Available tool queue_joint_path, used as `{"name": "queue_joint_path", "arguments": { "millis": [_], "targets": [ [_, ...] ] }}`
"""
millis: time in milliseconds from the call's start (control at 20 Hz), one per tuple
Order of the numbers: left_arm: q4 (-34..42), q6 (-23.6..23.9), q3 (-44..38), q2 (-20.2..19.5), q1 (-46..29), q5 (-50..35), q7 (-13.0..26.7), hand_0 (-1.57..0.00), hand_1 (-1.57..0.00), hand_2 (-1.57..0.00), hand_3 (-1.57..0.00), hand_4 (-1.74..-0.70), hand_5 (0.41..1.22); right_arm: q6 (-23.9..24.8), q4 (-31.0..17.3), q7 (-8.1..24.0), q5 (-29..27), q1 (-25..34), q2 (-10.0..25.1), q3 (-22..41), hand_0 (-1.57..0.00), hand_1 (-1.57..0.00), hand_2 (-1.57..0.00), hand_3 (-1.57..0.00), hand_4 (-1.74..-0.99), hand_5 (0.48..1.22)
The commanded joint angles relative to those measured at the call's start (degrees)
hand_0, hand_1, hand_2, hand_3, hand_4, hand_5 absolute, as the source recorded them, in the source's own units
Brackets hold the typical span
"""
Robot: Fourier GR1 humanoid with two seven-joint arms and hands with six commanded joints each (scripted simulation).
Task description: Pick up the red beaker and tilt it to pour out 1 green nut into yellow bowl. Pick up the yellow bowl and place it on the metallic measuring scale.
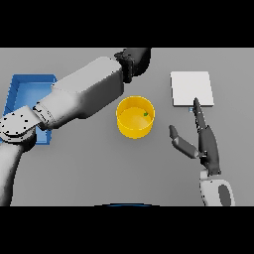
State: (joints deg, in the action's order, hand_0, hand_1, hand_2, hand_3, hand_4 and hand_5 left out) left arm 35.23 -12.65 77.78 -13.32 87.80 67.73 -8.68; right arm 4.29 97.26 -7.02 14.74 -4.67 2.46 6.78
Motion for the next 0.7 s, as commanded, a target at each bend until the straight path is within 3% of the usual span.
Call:
{"name": "queue_joint_path", "arguments": {
  "millis": [0, 100, 400, 550, 650],
  "targets": [
    [-1.13, 0.82, -1.15, -0.5, 1.84, -1.04, -0.52, -1.57, -1.57, -1.57, -1.57, -1.73, 1.221, -0.29, 0.33, 0.06, 0.07, 0.08, 0.29, 0.12, 0.0, 0.0, 0.0, 0.0, -1.154, 0.654],
    [-4.68, 3.33, -3.61, -2.37, 4.91, -3.29, -0.28, -1.57, -1.57, -1.57, -1.18, -1.73, 1.221, -0.14, -0.14, -0.61, 0.56, -0.31, 0.3, 0.33, 0.0, 0.0, 0.0, 0.0, -1.16, 0.66],
    [-19.55, 4.91, -21.86, -7.11, 10.52, -21.97, 5.27, -1.57, -1.57, -1.57, -1.47, -1.73, 1.221, 1.1, -0.88, -0.39, 2.03, 0.39, -0.11, 0.76, 0.0, 0.0, 0.0, 0.0, -1.146, 0.641],
    [-24.94, 6.57, -32.35, -11.36, 9.78, -33.98, 9.15, -1.57, -1.57, -1.57, -1.4, -1.74, 1.221, 1.44, -1.4, -0.22, 3.13, 1.34, 0.16, 1.1, 0.0, 0.0, 0.0, 0.0, -1.142, 0.63],
    [-27.98, 8.87, -37.36, -14.36, 8.33, -40.45, 9.79, -1.57, -1.57, -1.57, -1.43, -1.74, 1.221, -0.22, -1.67, -1.67, -0.25, 1.7, -0.12, 0.23, 0.0, 0.0, 0.0, 0.0, -1.11, 0.623]
  ]
}}
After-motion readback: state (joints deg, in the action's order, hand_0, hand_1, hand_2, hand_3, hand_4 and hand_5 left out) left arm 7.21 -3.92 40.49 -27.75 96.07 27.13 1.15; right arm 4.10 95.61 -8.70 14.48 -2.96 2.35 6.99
